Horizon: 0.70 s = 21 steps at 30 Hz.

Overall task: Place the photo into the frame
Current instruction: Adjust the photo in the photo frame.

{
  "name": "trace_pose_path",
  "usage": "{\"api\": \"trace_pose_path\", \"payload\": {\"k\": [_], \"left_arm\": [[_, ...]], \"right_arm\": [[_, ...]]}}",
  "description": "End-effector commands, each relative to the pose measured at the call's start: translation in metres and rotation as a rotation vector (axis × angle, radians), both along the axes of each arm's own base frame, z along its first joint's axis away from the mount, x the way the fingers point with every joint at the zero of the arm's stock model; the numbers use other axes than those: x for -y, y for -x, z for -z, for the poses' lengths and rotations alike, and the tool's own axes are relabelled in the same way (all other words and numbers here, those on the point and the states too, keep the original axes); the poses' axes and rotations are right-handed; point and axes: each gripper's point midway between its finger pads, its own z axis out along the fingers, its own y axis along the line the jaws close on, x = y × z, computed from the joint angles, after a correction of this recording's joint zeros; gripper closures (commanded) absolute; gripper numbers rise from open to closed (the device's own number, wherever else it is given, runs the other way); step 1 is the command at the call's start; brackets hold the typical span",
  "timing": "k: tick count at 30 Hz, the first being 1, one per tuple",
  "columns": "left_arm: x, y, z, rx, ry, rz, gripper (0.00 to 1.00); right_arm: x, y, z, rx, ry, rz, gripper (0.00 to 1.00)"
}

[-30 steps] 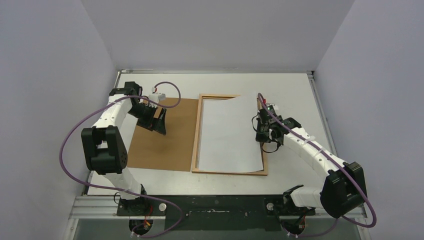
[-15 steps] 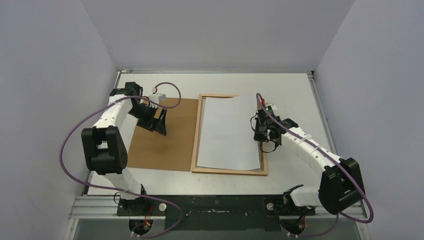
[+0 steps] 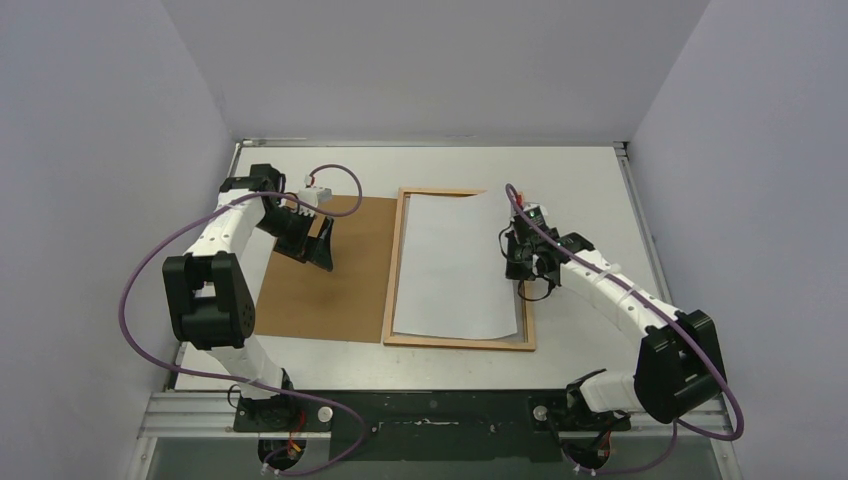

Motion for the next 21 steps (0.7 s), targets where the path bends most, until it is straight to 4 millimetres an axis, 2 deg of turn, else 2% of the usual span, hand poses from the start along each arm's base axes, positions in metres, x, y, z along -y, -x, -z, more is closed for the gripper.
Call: {"api": "trace_pose_path", "payload": {"k": [1, 5, 14, 21], "left_arm": [[0.003, -0.004, -0.014, 0.051, 0.015, -0.003, 0.09], [0.003, -0.005, -0.013, 0.05, 0.014, -0.002, 0.09], [0.003, -0.003, -0.012, 0.048, 0.011, -0.002, 0.09], [0.003, -0.003, -0.012, 0.046, 0.014, -0.005, 0.09]], "right_arm": [[-0.005, -0.02, -0.026, 0.078, -0.003, -0.046, 0.95], [-0.003, -0.019, -0.035, 0.09, 0.025, -0.095, 0.95], [-0.015, -0.017, -0.022, 0.058, -0.018, -0.146, 0.95], [-0.013, -0.021, -0.028, 0.072, 0.012, -0.166, 0.95]]}}
